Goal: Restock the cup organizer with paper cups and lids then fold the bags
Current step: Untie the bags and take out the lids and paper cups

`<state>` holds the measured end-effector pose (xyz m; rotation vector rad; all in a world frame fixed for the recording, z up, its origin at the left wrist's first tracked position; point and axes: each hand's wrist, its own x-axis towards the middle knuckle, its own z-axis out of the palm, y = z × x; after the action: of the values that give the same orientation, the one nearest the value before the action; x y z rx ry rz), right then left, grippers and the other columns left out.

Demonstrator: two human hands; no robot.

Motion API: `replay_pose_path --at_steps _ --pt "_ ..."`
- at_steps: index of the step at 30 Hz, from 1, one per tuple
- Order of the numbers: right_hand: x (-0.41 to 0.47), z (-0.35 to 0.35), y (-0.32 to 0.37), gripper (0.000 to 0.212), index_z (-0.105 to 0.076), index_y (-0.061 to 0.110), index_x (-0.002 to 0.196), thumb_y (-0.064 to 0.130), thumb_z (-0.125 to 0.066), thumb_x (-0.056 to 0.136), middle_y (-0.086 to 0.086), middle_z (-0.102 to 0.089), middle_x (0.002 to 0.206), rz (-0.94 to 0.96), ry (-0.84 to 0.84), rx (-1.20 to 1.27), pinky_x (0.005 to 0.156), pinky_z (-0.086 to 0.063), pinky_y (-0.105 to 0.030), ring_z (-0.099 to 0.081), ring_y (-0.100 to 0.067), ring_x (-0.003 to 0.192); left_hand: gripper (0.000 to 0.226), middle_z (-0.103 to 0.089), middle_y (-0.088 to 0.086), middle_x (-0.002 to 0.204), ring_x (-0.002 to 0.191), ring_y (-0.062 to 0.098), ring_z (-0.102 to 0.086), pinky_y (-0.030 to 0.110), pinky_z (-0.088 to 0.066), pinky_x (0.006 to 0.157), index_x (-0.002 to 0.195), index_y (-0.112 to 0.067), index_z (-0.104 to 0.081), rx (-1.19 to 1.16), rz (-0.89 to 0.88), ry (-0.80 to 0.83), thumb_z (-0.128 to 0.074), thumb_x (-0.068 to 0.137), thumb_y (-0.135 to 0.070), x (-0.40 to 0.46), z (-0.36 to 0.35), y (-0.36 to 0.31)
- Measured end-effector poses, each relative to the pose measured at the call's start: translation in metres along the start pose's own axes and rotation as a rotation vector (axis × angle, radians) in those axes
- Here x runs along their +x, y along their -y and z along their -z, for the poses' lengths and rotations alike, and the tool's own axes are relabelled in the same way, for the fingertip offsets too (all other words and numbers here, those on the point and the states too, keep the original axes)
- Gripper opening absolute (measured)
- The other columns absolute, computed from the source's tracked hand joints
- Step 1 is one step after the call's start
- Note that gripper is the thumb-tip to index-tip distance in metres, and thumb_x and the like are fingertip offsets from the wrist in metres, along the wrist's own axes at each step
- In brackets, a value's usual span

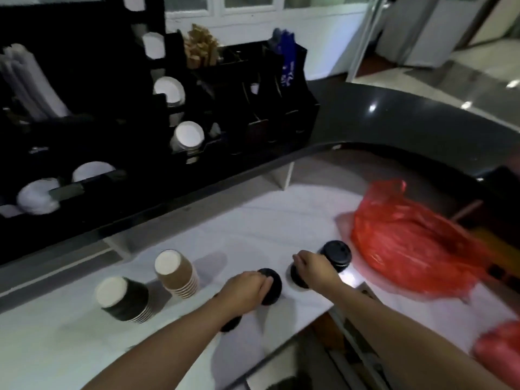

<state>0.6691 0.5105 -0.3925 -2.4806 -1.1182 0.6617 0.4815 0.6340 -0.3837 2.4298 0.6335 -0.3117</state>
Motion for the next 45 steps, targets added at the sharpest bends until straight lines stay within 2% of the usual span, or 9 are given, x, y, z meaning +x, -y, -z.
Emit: replay_pose_path --at_steps 6,11,22,26,29,31,34,38,45 --pt "-0.072 0.04 -0.094 0.036 -0.053 0.013 0.086 0.032 -0.034 0.108 -0.008 -0.059 0.085 -0.152 -0.081 -0.032 0.069 -0.036 -0.039 -0.06 -0.032 0.088 0.035 -0.066 0.016 0.099 0.089 0.036 -0.061 0.038 -0.047 0.071 0.084 -0.012 -0.054 0.079 -0.121 0.165 -0.033 0.106 -0.029 0.04 -0.028 -0.091" --pt "-0.148 0.079 -0.168 0.037 -0.043 0.017 0.064 0.033 -0.045 0.098 -0.001 -0.05 0.063 -0.303 -0.246 0.047 0.055 -0.027 -0.039 -0.052 -0.027 0.066 0.032 -0.048 0.011 0.07 0.071 0.035 -0.05 0.035 -0.025 0.052 0.063 -0.013 -0.039 0.147 -0.199 0.204 -0.045 0.093 -0.021 0.054 -0.069 -0.186" --pt "-0.344 0.171 -0.358 0.033 -0.037 0.018 0.056 0.042 -0.039 0.079 -0.001 -0.046 0.058 -0.441 -0.514 0.13 0.058 -0.036 -0.042 -0.053 -0.031 0.065 0.037 -0.053 0.0 0.072 0.072 0.022 -0.054 0.045 -0.05 0.066 0.069 -0.017 -0.048 0.164 -0.522 0.089 -0.042 0.099 -0.039 0.047 -0.195 -0.409" --pt "-0.397 0.19 -0.405 0.023 -0.059 0.01 0.076 0.029 -0.051 0.087 -0.009 -0.058 0.065 -0.617 -0.616 0.045 0.058 -0.038 -0.042 -0.057 -0.037 0.072 0.021 -0.056 -0.004 0.084 0.08 0.016 -0.054 0.044 -0.051 0.074 0.083 -0.02 -0.059 0.134 -0.687 0.039 -0.047 0.095 -0.03 0.042 -0.226 -0.473" --pt "-0.42 0.193 -0.44 0.018 -0.053 0.017 0.076 0.026 -0.054 0.092 -0.005 -0.06 0.073 -0.628 -0.699 0.082 0.06 -0.034 -0.04 -0.058 -0.034 0.076 0.02 -0.058 -0.006 0.101 0.096 0.016 -0.054 0.037 -0.05 0.084 0.104 -0.025 -0.066 0.199 -0.831 0.011 -0.049 0.093 -0.031 0.054 -0.247 -0.504" --pt "-0.435 0.19 -0.461 0.012 -0.065 0.028 0.102 0.032 -0.059 0.092 0.003 -0.066 0.103 -0.573 -0.596 0.018 0.081 -0.047 -0.038 -0.063 -0.025 0.102 0.03 -0.059 -0.006 0.113 0.105 0.019 -0.055 0.037 -0.05 0.088 0.113 -0.027 -0.066 0.258 -0.926 0.024 -0.048 0.09 -0.035 0.066 -0.262 -0.517" --pt "-0.455 0.176 -0.484 0.05 -0.053 0.03 0.141 0.039 -0.06 0.092 0.005 -0.056 0.142 -0.661 -0.392 -0.094 0.107 -0.041 -0.039 -0.052 -0.02 0.131 0.041 -0.055 -0.003 0.132 0.12 0.025 -0.051 0.041 -0.048 0.097 0.125 -0.029 -0.06 0.376 -1.059 0.052 -0.048 0.088 -0.042 0.076 -0.276 -0.536" --pt "-0.482 0.157 -0.489 0.036 -0.062 0.034 0.127 0.029 -0.048 0.094 0.002 -0.069 0.125 -0.753 -0.27 -0.013 0.089 -0.049 -0.033 -0.064 -0.021 0.111 0.049 -0.047 -0.001 0.147 0.137 0.026 -0.04 0.045 -0.037 0.111 0.137 -0.032 -0.052 0.499 -1.224 0.117 -0.057 0.09 -0.045 0.081 -0.295 -0.56" --pt "-0.509 0.142 -0.491 0.036 -0.066 0.028 0.12 0.032 -0.041 0.094 0.002 -0.07 0.12 -0.929 -0.162 -0.08 0.089 -0.05 -0.031 -0.064 -0.022 0.109 0.033 -0.062 -0.004 0.123 0.118 0.022 -0.054 0.04 -0.045 0.103 0.119 -0.03 -0.064 0.468 -1.426 0.136 -0.045 0.093 -0.04 0.096 -0.342 -0.589"
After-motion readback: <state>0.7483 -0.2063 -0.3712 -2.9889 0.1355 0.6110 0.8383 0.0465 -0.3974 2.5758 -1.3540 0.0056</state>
